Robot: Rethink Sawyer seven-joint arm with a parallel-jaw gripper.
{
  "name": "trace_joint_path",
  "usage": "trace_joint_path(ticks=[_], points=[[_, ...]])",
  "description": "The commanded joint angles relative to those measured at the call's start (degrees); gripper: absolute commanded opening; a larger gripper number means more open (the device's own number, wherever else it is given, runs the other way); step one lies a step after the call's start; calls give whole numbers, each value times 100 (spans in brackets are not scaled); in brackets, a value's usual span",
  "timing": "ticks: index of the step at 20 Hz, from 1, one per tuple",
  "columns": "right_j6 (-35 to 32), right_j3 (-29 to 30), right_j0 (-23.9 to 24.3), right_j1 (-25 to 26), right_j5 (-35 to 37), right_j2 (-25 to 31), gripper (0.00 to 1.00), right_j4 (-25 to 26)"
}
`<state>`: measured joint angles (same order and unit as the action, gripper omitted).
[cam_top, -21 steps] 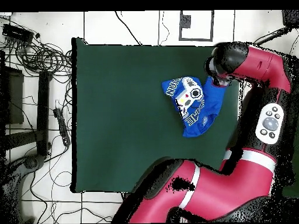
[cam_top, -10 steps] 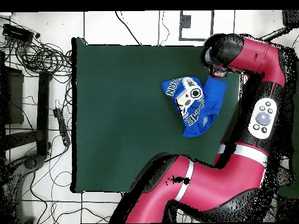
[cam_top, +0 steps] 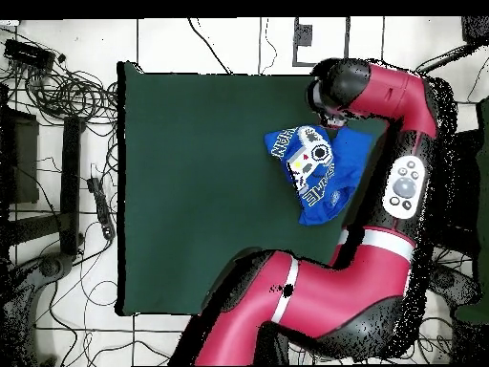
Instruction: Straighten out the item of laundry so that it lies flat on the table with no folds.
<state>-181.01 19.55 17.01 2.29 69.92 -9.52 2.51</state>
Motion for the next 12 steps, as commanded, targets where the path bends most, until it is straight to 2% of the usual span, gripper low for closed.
trace_joint_path(ticks=[1, 6, 12], points=[[-529, 1471, -321, -226, -276, 380, 0, -284], [-341, 2132, -216, -431, -951, 344, 0, -258], [-20, 2821, -78, -906, -1181, 316, 0, -279]])
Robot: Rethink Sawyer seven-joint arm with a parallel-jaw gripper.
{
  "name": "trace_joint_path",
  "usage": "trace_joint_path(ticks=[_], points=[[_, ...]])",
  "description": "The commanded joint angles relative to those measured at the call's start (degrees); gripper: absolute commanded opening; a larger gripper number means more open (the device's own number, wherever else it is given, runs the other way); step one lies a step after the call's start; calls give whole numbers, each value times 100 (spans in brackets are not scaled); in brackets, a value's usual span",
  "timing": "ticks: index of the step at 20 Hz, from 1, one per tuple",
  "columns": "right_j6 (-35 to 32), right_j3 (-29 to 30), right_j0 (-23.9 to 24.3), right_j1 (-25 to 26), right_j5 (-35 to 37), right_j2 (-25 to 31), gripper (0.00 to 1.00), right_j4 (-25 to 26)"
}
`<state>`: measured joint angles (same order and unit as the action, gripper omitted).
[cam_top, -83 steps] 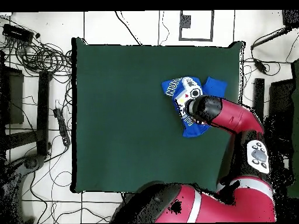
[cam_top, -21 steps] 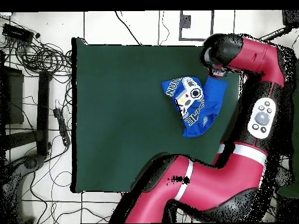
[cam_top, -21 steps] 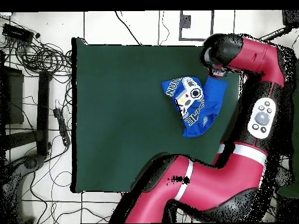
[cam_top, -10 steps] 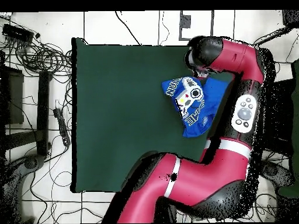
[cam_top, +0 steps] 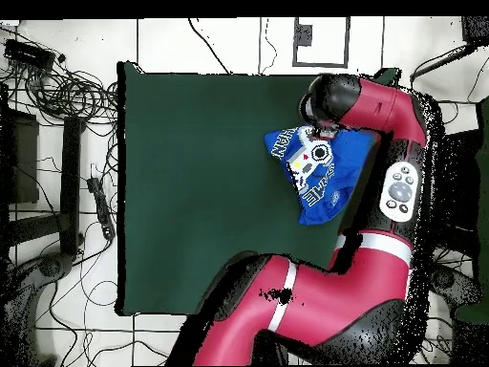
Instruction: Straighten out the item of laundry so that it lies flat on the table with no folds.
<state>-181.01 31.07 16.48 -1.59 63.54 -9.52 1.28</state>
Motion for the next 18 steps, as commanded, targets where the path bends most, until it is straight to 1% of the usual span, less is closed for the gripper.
trace_joint_path(ticks=[1, 4, 7, 12, 14, 17, 18], points=[[47, 1764, 11, -574, -583, 333, 0, -167], [245, 1985, 109, -714, -623, 318, 0, -117], [236, 2070, 144, -716, -646, 332, 0, -97], [129, 1918, 130, -313, -748, 490, 0, -107], [-15, 1857, 96, -158, -957, 469, 0, -52], [14, 1835, 108, -35, -1088, 501, 0, -25], [135, 1755, 107, 33, -989, 496, 0, 13]])
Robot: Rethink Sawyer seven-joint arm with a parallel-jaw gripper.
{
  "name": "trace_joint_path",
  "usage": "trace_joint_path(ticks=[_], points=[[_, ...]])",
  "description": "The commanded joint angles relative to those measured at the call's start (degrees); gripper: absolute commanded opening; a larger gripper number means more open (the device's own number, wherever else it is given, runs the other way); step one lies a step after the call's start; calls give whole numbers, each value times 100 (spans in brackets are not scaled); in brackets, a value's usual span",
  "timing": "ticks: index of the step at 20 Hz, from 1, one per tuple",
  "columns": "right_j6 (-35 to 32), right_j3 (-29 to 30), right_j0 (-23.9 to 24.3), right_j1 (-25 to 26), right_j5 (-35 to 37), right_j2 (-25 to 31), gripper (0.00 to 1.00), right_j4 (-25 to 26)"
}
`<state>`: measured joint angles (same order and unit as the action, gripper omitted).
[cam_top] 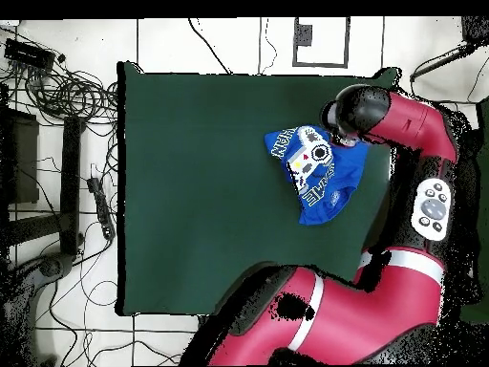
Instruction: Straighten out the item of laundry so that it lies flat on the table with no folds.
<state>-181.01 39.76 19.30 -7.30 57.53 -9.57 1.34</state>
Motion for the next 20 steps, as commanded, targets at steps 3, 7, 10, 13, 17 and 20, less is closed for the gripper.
trace_joint_path(ticks=[3, 7, 10, 13, 17, 20], points=[[404, 694, -150, 756, -205, 535, 0, 57], [453, 515, -145, 968, -370, 524, 0, 143], [540, 335, -108, 1129, -421, 520, 0, 194], [700, 124, -29, 1275, -419, 562, 0, 213], [779, -122, 74, 1476, -608, 592, 0, 253], [814, -105, 137, 1466, -712, 608, 0, 241]])
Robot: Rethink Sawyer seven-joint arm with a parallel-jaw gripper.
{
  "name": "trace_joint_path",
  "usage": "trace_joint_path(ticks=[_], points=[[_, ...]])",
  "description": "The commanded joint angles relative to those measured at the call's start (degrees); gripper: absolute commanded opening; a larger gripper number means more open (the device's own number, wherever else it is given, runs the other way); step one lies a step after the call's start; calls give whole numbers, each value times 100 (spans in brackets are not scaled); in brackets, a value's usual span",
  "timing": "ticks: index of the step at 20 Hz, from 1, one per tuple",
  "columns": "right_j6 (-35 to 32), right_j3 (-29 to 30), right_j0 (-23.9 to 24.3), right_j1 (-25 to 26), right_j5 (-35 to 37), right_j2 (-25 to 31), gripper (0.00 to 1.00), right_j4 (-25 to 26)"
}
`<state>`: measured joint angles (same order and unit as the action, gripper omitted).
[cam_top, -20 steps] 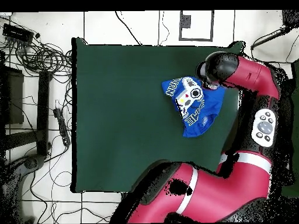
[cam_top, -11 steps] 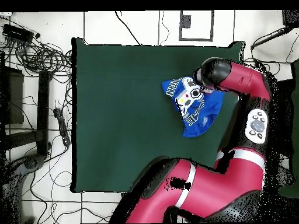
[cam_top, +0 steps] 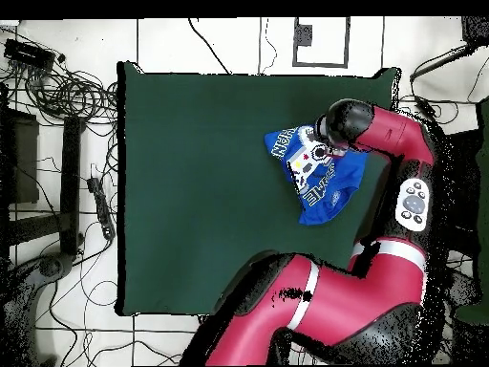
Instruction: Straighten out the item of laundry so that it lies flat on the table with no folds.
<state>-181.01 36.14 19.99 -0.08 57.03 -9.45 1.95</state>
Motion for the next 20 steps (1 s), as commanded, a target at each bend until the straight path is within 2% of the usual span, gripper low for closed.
trace_joint_path(ticks=[1, 4, 10, 14, 20], points=[[794, 312, 75, 696, -670, 589, 0, 173], [839, 488, 98, 485, -599, 541, 0, 169], [1630, -18, 458, 687, -420, 426, 0, 485], [2105, -126, 647, 690, -332, 360, 0, 635], [2272, 505, 676, 89, -143, 218, 0, 658]])
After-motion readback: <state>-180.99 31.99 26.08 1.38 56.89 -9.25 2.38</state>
